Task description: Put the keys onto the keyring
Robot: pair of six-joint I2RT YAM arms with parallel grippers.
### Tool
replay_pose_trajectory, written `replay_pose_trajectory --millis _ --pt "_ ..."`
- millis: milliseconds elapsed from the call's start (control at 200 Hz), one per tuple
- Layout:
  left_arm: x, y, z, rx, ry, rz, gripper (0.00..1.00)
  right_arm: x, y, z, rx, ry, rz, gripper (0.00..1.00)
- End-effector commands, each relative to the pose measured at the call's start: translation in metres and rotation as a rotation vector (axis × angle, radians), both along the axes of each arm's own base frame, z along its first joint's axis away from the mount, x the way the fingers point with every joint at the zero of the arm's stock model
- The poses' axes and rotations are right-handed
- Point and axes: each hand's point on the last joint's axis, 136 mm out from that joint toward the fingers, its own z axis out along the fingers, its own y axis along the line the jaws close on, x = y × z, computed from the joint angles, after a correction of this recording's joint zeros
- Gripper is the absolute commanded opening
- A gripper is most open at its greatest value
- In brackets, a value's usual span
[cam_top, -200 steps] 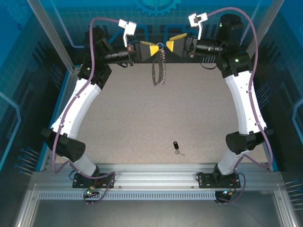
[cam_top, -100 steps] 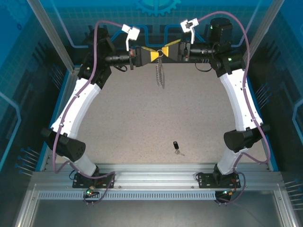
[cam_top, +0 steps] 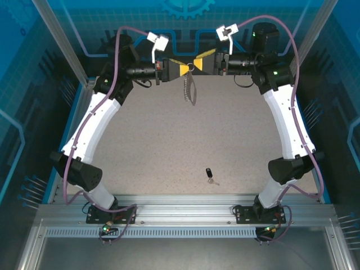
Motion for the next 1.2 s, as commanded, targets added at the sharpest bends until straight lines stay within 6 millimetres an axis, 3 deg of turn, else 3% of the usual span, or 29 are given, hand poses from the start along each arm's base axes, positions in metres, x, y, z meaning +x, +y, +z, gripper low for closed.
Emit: replay_pose_trajectory --millis 0,195,600,800,890,1025,1195 --pt "-0.001 0.002 0.004 0.003 -0.028 -0.008 0.00 -0.022 0.003 0.011 0.004 -0.031 0.053 0.43" --pt "0.000 0.002 0.003 0.003 -0.026 -0.009 0.00 -0.025 0.007 0.010 0.002 -0.023 0.075 0.36" --pt "-0.001 0.002 0.003 0.005 -0.030 -0.011 0.00 -0.027 0.017 -0.004 -0.026 0.008 0.106 0.35" --pt "-0.002 0.002 0.003 0.004 -0.030 -0.014 0.00 -0.024 0.018 -0.007 -0.030 0.016 0.100 0.26" --pt "-0.003 0.002 0.004 0.004 -0.032 -0.015 0.00 -0.024 0.017 -0.009 -0.035 0.017 0.093 0.26" --pt "-0.002 0.002 0.003 0.003 -0.031 -0.014 0.00 -0.017 0.007 -0.002 -0.010 0.012 0.052 0.28" --pt "-0.001 0.002 0.002 0.002 -0.028 -0.013 0.00 -0.006 -0.021 0.016 0.063 -0.007 -0.011 0.29"
